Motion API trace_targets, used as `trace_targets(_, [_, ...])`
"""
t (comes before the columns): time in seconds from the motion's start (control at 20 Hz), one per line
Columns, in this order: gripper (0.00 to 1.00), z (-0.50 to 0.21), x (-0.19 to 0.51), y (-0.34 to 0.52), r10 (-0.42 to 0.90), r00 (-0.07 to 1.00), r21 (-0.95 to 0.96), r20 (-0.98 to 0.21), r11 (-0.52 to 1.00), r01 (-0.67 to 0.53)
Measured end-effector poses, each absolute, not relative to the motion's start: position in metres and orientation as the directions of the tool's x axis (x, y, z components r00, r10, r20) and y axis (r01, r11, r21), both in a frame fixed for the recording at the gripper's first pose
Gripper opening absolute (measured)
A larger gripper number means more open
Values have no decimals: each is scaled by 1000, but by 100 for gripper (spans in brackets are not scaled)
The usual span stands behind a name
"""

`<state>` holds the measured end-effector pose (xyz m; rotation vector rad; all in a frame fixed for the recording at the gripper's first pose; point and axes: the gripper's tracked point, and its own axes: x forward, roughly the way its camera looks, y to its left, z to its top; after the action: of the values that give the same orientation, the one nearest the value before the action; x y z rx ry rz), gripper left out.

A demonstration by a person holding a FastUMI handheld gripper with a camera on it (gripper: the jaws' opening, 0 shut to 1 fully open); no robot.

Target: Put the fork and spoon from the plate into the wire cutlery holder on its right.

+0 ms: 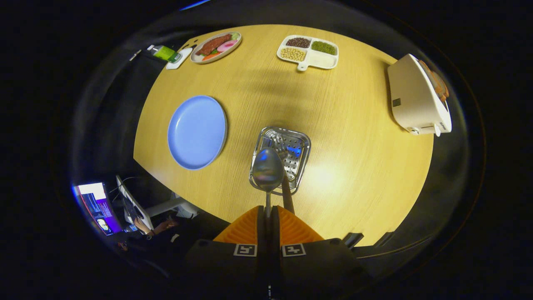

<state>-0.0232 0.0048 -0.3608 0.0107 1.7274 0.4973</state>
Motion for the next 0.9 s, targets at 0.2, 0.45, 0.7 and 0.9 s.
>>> trace_targets(0.2, [7,-377,-16,1,165,-362,293,-917,897,-332])
trace_targets(0.45, [8,-396,-9,7,136,-425,294,-895,896,-332])
trace_targets(0.7, [14,-401,9,9,153,-380,288,-912,899,-329])
trace_targets(0.9, [49,-391,25,13,236,-248,308,-939,898,-313])
